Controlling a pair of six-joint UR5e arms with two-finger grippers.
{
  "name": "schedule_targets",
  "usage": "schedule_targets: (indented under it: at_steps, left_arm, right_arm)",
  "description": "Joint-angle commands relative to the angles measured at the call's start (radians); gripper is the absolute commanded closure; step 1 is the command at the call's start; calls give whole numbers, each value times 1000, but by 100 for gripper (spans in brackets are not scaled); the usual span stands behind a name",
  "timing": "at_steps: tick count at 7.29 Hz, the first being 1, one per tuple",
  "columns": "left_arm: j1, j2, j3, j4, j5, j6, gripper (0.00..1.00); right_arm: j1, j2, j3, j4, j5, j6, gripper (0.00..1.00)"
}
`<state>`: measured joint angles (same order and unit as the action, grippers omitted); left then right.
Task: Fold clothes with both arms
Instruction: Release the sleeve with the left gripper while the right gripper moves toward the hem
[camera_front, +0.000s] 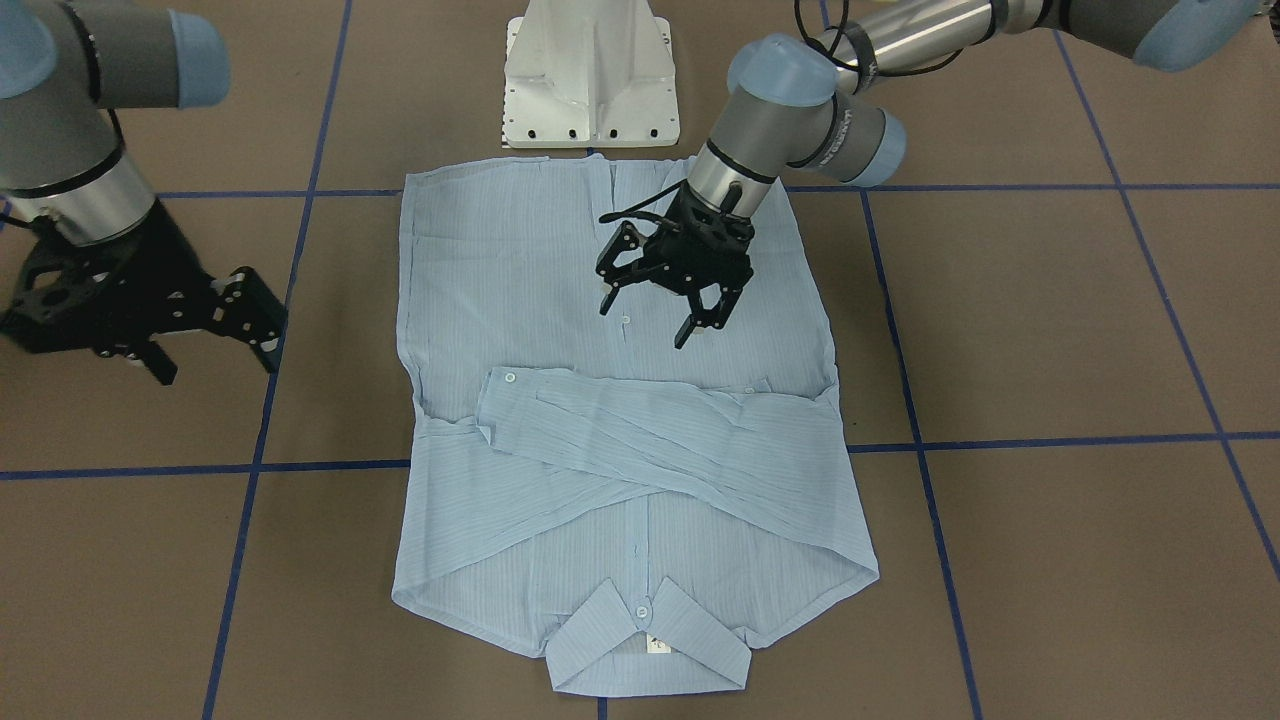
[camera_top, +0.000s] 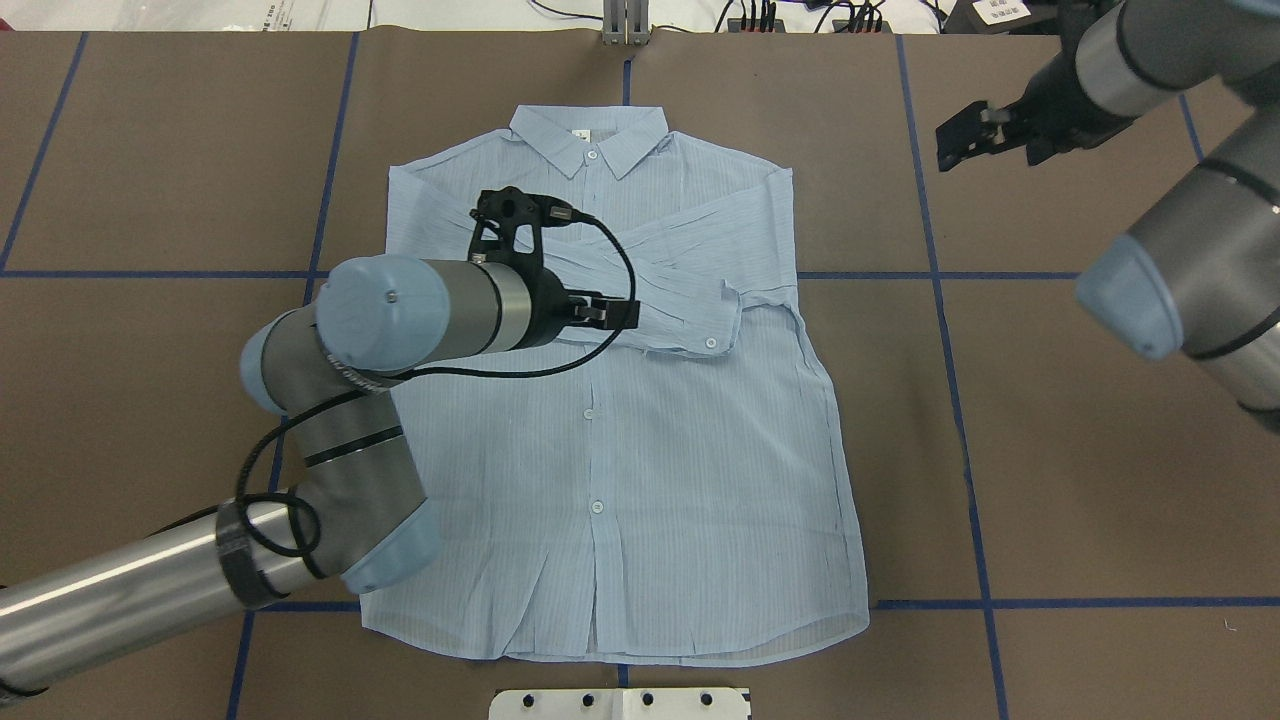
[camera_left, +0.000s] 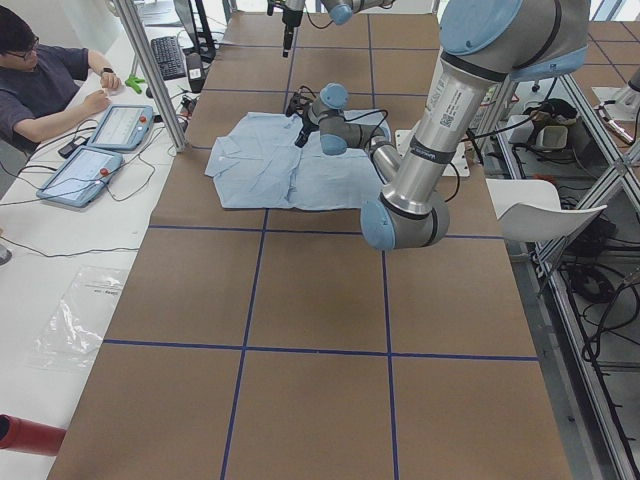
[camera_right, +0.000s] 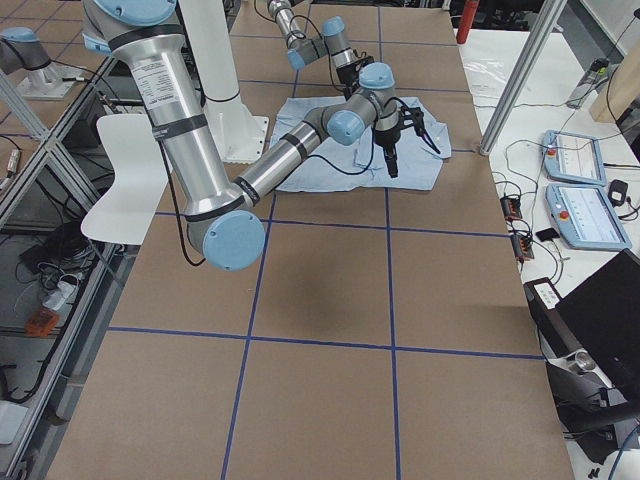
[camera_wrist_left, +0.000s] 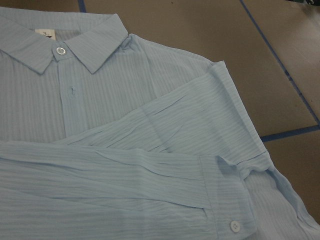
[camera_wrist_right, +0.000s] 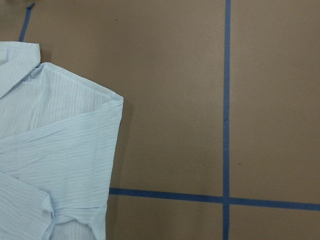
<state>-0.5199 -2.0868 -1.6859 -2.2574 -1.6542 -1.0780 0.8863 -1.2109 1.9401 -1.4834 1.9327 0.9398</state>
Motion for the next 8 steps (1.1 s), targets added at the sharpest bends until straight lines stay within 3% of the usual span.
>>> schedule_targets:
  at_steps: [1,2,4,6,8]
  left_arm:
    - [-2,216,-154,9,-25,-8,0]
    - [9,317,-222,15,-25,-17,0]
    - [114,456,-302,15,-13,-161,0]
    - [237,508,-310,33,80,-294,0]
    - [299,507,-330,107,90,-344,1]
  right_arm:
    - [-258,-47,106,0,-220,286,0]
    - [-368,-92,168,0,-321,380,0]
    - [-519,-191,270,9,-423,511,0]
    - [-546,-202,273,20,-443,539,0]
    - [-546,-208,272,20,-443,539,0]
